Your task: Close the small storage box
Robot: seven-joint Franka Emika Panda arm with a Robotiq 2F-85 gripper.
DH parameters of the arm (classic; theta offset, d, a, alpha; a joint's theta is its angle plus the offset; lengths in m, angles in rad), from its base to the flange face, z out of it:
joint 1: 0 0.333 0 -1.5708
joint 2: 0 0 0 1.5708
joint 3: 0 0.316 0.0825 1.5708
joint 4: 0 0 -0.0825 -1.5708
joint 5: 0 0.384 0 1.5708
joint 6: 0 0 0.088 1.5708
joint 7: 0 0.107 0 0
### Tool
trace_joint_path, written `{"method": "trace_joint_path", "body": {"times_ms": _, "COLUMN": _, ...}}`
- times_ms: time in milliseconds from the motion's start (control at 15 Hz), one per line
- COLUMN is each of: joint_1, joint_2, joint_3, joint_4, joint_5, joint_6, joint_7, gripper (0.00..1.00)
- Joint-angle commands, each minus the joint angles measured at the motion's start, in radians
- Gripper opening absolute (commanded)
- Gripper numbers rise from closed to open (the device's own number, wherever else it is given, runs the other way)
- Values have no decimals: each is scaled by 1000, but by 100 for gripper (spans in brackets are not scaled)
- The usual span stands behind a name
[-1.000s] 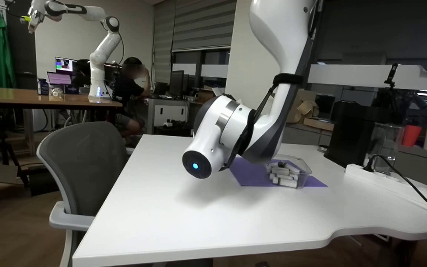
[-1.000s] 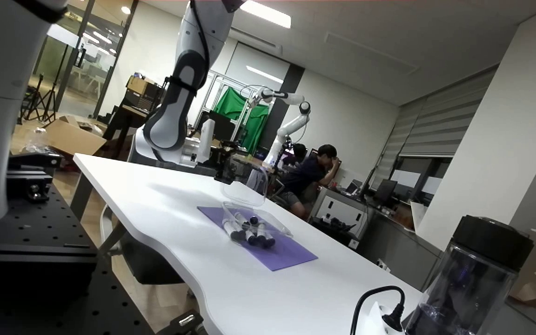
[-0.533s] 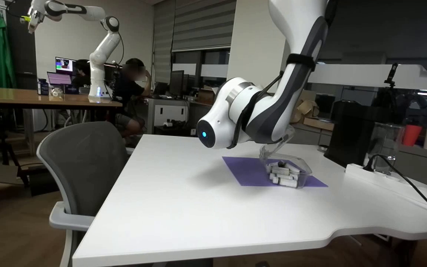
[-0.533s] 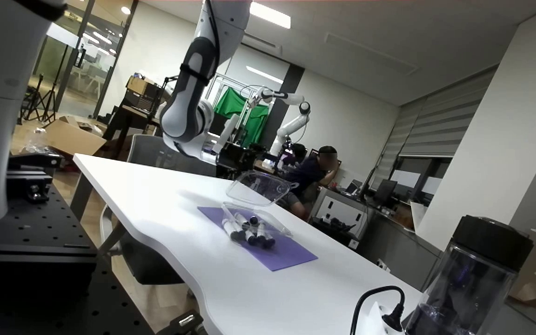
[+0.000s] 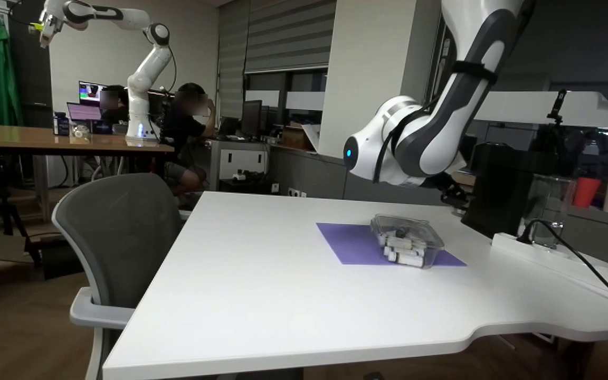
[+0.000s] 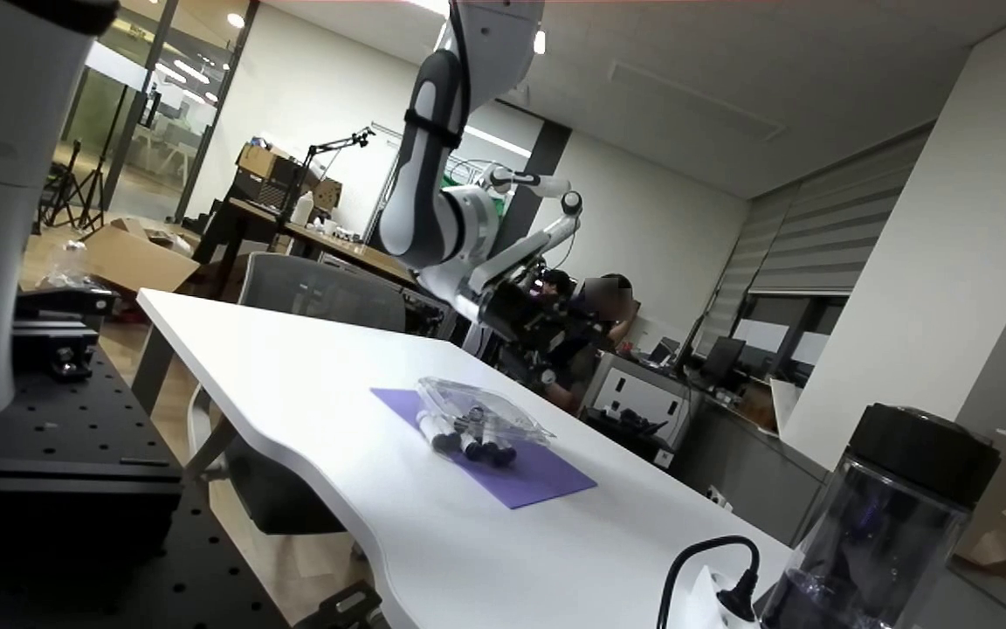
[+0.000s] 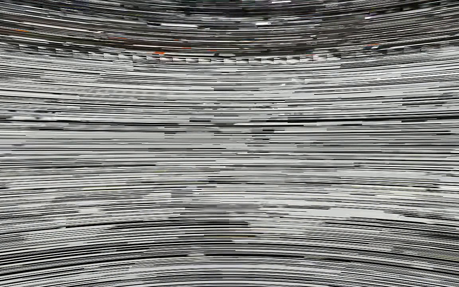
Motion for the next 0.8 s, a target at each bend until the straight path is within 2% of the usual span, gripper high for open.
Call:
{"method": "trace_joint_path", "body": {"times_ms": 0, "joint_1": -80, "joint_2": -180, "joint_3": -27, "joint_4": -26, "joint_5": 130, "joint_6": 175, "joint_7": -209, "gripper": 100}}
{"method": "trace_joint_path", "body": {"times_ms": 67, "joint_1": -93, "joint_2": -214, "joint_3": -34, "joint_4": -21, "joint_5": 183, "joint_6": 213, "joint_7": -274, "gripper": 100}}
{"method": "trace_joint_path", "body": {"times_ms": 133, "joint_1": -114, "joint_2": -317, "joint_3": -57, "joint_4": -8, "joint_5": 329, "joint_6": 280, "joint_7": -446, "gripper": 100}}
{"method": "trace_joint_path", "body": {"times_ms": 200, "joint_1": -85, "joint_2": -300, "joint_3": -38, "joint_4": -16, "joint_5": 394, "joint_6": 259, "joint_7": -443, "gripper": 100}}
{"method": "trace_joint_path", "body": {"times_ms": 400, "joint_1": -66, "joint_2": -368, "joint_3": -32, "joint_4": -15, "joint_5": 643, "joint_6": 267, "joint_7": -586, "gripper": 100}}
{"method": "trace_joint_path", "body": {"times_ms": 467, "joint_1": -43, "joint_2": -312, "joint_3": -70, "joint_4": 3, "joint_5": 550, "joint_6": 262, "joint_7": -525, "gripper": 100}}
{"method": "trace_joint_path", "body": {"times_ms": 733, "joint_1": -24, "joint_2": -321, "joint_3": -83, "joint_4": 1, "joint_5": 568, "joint_6": 260, "joint_7": -544, "gripper": 100}}
